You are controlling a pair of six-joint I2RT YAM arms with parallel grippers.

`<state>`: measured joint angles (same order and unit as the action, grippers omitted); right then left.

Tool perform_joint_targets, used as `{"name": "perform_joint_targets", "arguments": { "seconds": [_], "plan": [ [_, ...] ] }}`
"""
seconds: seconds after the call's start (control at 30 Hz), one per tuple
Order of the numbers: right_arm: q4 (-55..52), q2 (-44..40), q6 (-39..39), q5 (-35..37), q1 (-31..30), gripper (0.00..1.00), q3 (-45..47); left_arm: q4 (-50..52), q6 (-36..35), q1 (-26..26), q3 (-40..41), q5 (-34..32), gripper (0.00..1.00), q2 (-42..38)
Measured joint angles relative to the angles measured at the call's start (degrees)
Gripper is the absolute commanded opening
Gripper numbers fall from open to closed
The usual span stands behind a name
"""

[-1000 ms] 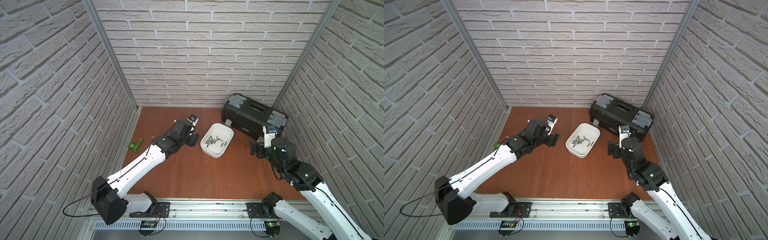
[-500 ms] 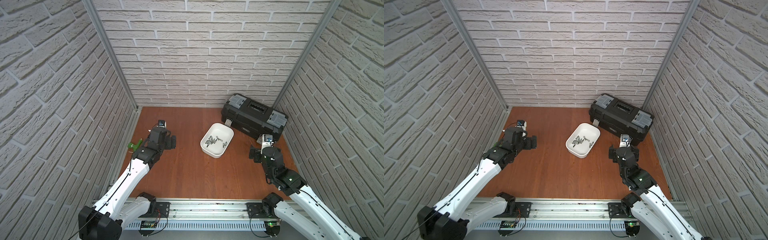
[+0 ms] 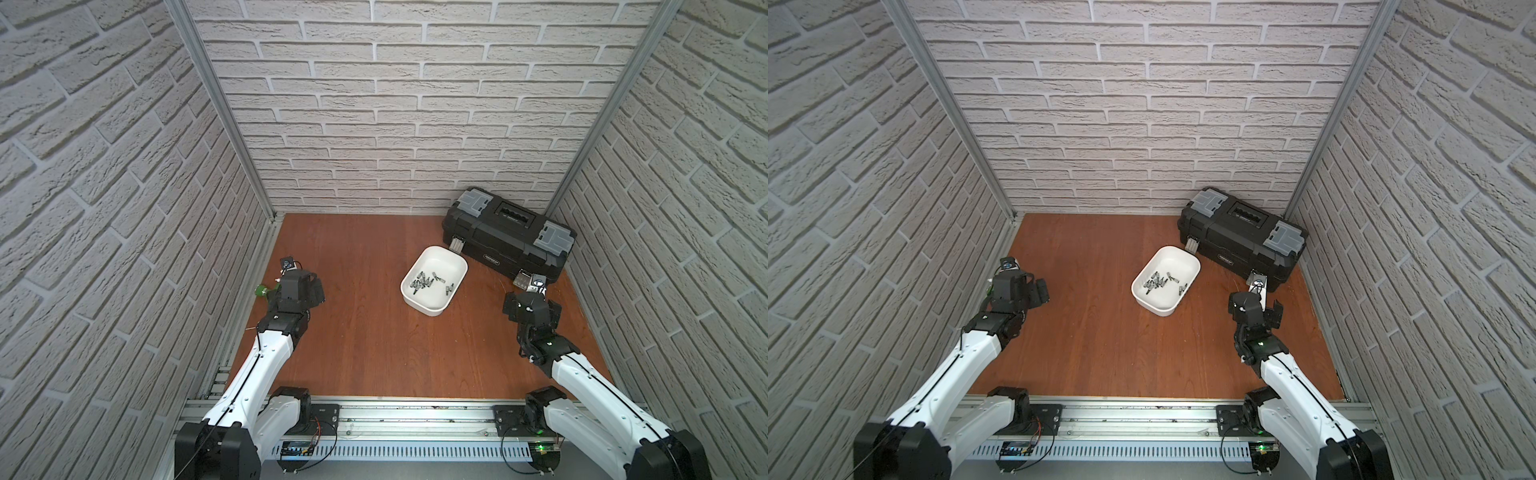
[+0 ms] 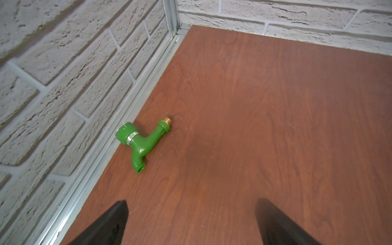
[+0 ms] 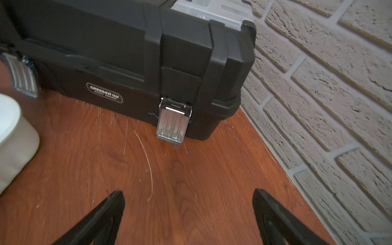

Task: Put the bit on the desktop into the storage box
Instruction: Reset both arms

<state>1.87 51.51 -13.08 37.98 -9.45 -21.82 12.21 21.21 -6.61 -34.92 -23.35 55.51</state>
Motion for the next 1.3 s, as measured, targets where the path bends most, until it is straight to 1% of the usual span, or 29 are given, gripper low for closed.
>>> {"name": "perform_joint_targets", "arguments": {
  "seconds": [0.1,0.2,0.33,0.5,0.67,0.8,1.0,1.13,1.3],
  "plan": [
    [8.3,4.9,1.0,-2.2,2.8,0.99,1.2,-3.3,-0.8,0.1,1.5,-1.2,0.99,-0.1],
    [16.0,11.5,3.1,-4.9,4.0,0.99,3.4,-6.9,-2.1,0.2,3.4,-2.8,0.98,-0.3],
    [24.2,18.6,6.4,-10.3,4.2,1.00,3.6,-11.0,-3.9,0.2,6.0,-4.5,0.99,-0.6],
    [33.0,25.0,10.5,-15.6,4.2,1.00,2.5,-14.1,-6.0,0.2,6.8,-6.0,0.98,-0.6],
    [42.7,32.0,13.3,-19.1,4.3,0.99,2.4,-17.5,-8.5,0.2,7.7,-6.6,0.98,-0.5],
    [45.5,35.5,14.0,-21.4,4.9,0.99,2.3,-20.9,-10.1,0.2,10.1,-7.1,0.99,-0.1],
    [45.0,35.8,13.5,-25.5,8.2,0.98,0.1,-27.2,-13.4,0.2,12.0,-7.1,0.98,2.9],
    [45.0,35.8,13.3,-26.5,8.9,0.99,-0.1,-33.9,-16.4,0.2,13.4,-6.8,0.98,7.9],
    [45.0,35.8,13.2,-27.4,8.9,0.99,-0.1,-44.3,-19.7,0.2,15.0,-5.0,0.98,16.5]
  ]
}}
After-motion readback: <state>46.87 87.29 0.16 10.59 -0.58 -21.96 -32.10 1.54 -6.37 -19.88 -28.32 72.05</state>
